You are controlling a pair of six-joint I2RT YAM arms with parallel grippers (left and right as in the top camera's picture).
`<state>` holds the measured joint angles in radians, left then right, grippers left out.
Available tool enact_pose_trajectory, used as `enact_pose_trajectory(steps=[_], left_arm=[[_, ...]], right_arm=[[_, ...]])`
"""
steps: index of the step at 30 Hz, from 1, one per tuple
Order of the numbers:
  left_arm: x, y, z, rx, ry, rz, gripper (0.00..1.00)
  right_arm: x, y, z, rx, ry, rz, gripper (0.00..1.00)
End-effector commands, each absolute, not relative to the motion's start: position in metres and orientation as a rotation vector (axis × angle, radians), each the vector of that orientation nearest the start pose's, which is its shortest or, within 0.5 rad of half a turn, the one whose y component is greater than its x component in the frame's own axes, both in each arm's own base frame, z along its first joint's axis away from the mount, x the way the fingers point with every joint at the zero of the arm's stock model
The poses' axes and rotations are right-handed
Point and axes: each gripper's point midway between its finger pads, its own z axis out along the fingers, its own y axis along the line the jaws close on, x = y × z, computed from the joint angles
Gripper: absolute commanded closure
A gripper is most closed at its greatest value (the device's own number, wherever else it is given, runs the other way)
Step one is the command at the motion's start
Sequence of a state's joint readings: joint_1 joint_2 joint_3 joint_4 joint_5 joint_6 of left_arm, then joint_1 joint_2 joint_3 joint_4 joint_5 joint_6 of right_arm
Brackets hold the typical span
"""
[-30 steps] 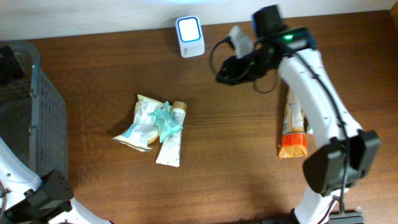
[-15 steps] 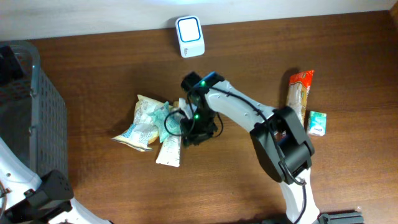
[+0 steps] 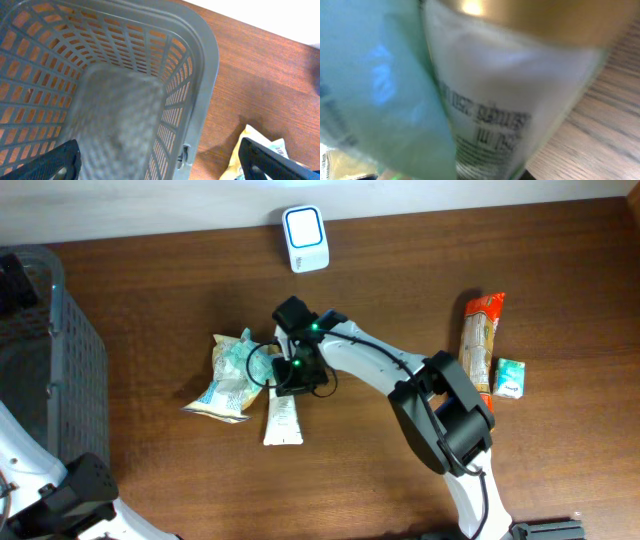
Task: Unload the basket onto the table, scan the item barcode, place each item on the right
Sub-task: 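Reach the right gripper to the white-and-gold tube and grasp it, then lift the tube and hold it in front of the scanner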
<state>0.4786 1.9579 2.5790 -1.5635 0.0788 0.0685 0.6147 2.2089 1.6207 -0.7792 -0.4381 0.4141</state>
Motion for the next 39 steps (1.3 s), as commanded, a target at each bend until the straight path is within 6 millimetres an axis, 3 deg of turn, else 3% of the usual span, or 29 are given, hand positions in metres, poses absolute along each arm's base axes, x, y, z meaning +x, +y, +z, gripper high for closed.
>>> enact_pose_trajectory(steps=[1, 2, 4, 7, 8, 10, 13, 16, 23, 28, 32, 34, 35, 37, 38, 39], left_arm=[[0.387, 0.185, 0.353, -0.457, 2.462, 0.123, 0.01], [0.387, 0.185, 0.353, -0.457, 2.462, 0.123, 0.01], [0.387, 0.185, 0.353, -0.457, 2.462, 0.123, 0.01], [0.387, 0.185, 0.353, -0.457, 2.462, 0.123, 0.01], [0.387, 0.185, 0.353, -0.457, 2.462, 0.123, 0.01], [0.387, 0.185, 0.353, -0.457, 2.462, 0.123, 0.01], [0.387, 0.185, 0.353, -0.457, 2.462, 0.123, 0.01], [0.387, 0.185, 0.353, -0.457, 2.462, 0.123, 0.01], [0.387, 0.185, 0.353, -0.457, 2.462, 0.123, 0.01], [0.387, 0.185, 0.353, -0.457, 2.462, 0.123, 0.01], [0.387, 0.185, 0.353, -0.457, 2.462, 0.123, 0.01], [0.387, 0.185, 0.353, -0.457, 2.462, 0.123, 0.01], [0.387, 0.185, 0.353, -0.457, 2.462, 0.123, 0.01], [0.387, 0.185, 0.353, -0.457, 2.462, 0.123, 0.01], [0.387, 0.185, 0.353, -0.457, 2.462, 0.123, 0.01], [0.387, 0.185, 0.353, -0.457, 2.462, 0.123, 0.01]], right_arm=[[0.334, 0.278, 0.009, -0.492, 3.126, 0.743, 0.84], [0.335, 0.268, 0.016, -0.573, 3.102, 0.781, 0.81], [0.34, 0.249, 0.027, -0.696, 3.067, 0.807, 0.61], [0.364, 0.219, 0.06, -0.595, 3.071, 0.81, 0.54], [0.363, 0.211, 0.068, -0.533, 3.097, 0.871, 0.5], [0.337, 0.204, 0.06, -0.479, 3.205, 0.935, 0.49], [0.29, 0.211, 0.03, -0.499, 3.329, 0.987, 0.5], [0.278, 0.222, 0.021, -0.462, 3.293, 1.17, 0.5], [0.303, 0.235, 0.016, -0.39, 3.188, 1.195, 0.5], [0.304, 0.245, 0.014, -0.424, 3.164, 1.184, 0.5], [0.329, 0.224, 0.012, -0.329, 3.113, 1.18, 0.5], [0.323, 0.239, 0.002, -0.361, 3.126, 1.177, 0.5], [0.315, 0.252, -0.001, -0.38, 3.149, 1.164, 0.51], [0.311, 0.257, -0.01, -0.302, 3.22, 1.022, 0.61], [0.308, 0.26, -0.012, -0.301, 3.233, 0.987, 0.85], [0.308, 0.261, -0.011, -0.3, 3.232, 0.994, 0.94]])
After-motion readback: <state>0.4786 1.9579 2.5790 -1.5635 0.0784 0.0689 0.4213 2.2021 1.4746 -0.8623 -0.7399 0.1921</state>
